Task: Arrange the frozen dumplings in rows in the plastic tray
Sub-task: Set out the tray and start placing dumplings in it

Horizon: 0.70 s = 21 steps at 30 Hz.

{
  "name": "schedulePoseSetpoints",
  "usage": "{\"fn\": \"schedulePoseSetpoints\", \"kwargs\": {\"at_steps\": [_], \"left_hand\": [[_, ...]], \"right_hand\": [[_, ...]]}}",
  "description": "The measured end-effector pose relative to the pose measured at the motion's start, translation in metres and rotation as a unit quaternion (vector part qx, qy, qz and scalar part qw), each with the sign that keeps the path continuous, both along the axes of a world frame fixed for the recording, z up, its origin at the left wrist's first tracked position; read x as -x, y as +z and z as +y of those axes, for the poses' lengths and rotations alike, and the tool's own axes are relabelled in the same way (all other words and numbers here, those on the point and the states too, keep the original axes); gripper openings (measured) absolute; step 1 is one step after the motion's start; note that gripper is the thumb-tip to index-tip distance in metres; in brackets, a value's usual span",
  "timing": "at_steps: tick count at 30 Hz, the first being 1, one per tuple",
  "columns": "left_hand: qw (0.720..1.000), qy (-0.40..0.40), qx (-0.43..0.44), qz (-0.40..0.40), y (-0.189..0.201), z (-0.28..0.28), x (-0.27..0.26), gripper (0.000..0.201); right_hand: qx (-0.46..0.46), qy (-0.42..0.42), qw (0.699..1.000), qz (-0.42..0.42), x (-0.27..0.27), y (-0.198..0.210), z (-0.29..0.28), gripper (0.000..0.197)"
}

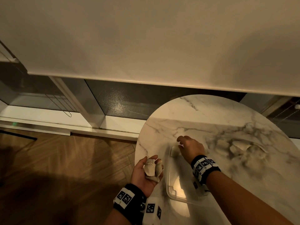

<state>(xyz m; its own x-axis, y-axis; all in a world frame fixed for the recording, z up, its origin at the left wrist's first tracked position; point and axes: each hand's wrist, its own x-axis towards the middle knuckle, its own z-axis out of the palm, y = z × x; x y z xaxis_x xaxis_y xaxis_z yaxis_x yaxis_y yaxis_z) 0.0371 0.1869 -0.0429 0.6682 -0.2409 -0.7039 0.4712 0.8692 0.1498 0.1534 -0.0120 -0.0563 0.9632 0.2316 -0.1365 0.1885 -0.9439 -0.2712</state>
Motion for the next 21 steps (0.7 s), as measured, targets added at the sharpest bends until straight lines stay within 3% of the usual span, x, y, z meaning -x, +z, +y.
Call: {"fn": "schedulePoseSetpoints", "kwargs": {"at_steps": [3, 6, 10, 12, 16, 21], "left_hand": [[1.000, -0.006, -0.030, 0.003, 0.005, -0.003, 0.001, 0.037], [0.999, -0.009, -0.037, -0.001, 0.013, -0.009, 0.000, 0.039], [0.998, -0.004, -0.059, -0.017, 0.021, -0.017, 0.001, 0.045], [0.998, 0.000, -0.057, -0.025, 0.024, -0.023, 0.001, 0.045], [0.996, -0.016, -0.054, -0.070, 0.036, -0.038, -0.001, 0.047], [0.994, -0.025, -0.031, -0.097, 0.046, -0.052, -0.002, 0.048]], "right_hand": [[-0.109, -0.100, 0.989, -0.020, 0.015, 0.012, -0.007, 0.021], [-0.249, -0.160, 0.955, -0.012, 0.038, 0.030, -0.008, 0.010], [-0.408, -0.119, 0.905, 0.029, 0.080, 0.059, -0.001, 0.012], [-0.421, -0.092, 0.899, 0.074, 0.096, 0.069, 0.001, 0.017], [-0.356, -0.092, 0.920, 0.137, 0.106, 0.076, -0.007, 0.041], [-0.380, -0.141, 0.906, 0.123, 0.110, 0.079, -0.013, 0.034]]}}
